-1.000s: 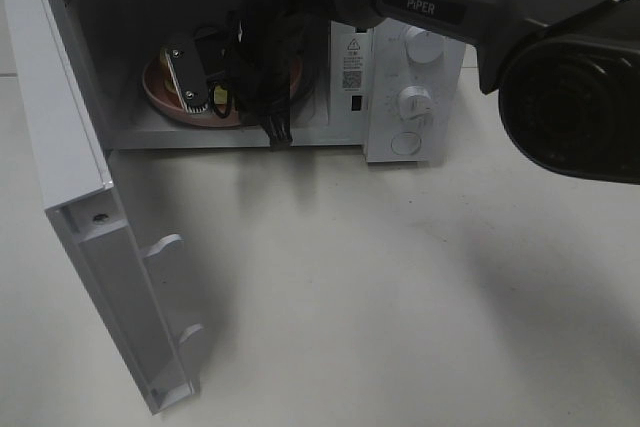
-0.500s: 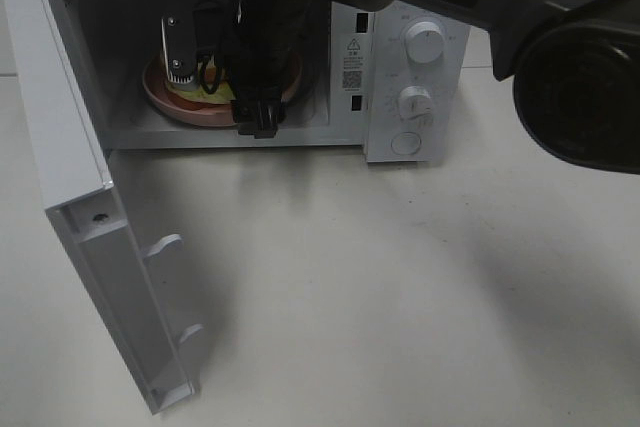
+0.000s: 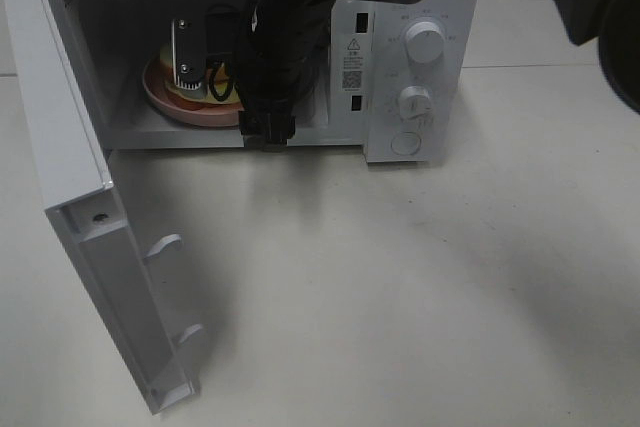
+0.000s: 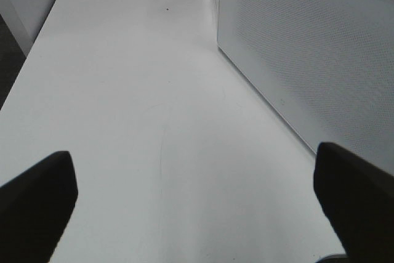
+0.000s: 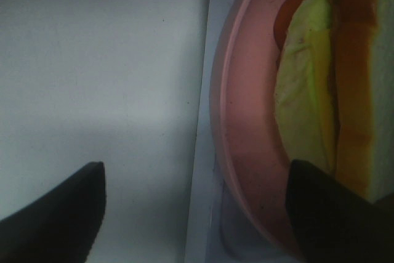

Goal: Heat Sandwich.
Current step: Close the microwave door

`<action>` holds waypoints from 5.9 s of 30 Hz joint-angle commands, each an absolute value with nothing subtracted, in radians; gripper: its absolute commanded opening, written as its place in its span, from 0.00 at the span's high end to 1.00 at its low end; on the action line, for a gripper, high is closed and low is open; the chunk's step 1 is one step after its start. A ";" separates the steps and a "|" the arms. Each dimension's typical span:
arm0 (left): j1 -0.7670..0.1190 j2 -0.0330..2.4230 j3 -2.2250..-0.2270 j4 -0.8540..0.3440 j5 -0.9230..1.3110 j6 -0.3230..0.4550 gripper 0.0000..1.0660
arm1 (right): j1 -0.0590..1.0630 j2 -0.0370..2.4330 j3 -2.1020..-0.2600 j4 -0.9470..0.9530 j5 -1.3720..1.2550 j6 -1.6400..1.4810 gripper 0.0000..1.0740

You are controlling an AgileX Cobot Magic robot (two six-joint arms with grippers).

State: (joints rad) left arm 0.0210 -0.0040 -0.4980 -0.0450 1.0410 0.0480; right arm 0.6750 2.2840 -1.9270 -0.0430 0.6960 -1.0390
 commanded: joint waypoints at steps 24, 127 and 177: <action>0.023 -0.029 -0.496 -0.050 1.038 0.042 0.05 | 0.678 1.730 -1.149 -0.044 0.430 -0.859 0.20; 0.023 -0.029 -0.496 -0.050 1.038 0.042 0.05 | 0.245 0.090 -0.506 -0.032 1.034 -0.017 0.29; 0.023 -0.027 -0.496 -0.050 1.038 0.042 0.05 | 0.035 -0.030 -0.506 -0.032 1.034 0.000 0.29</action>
State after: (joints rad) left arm 0.0210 -0.0040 -0.4980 -0.0450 1.0410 0.0480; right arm 0.0410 -0.0040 -0.5100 -0.0280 1.0410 0.0000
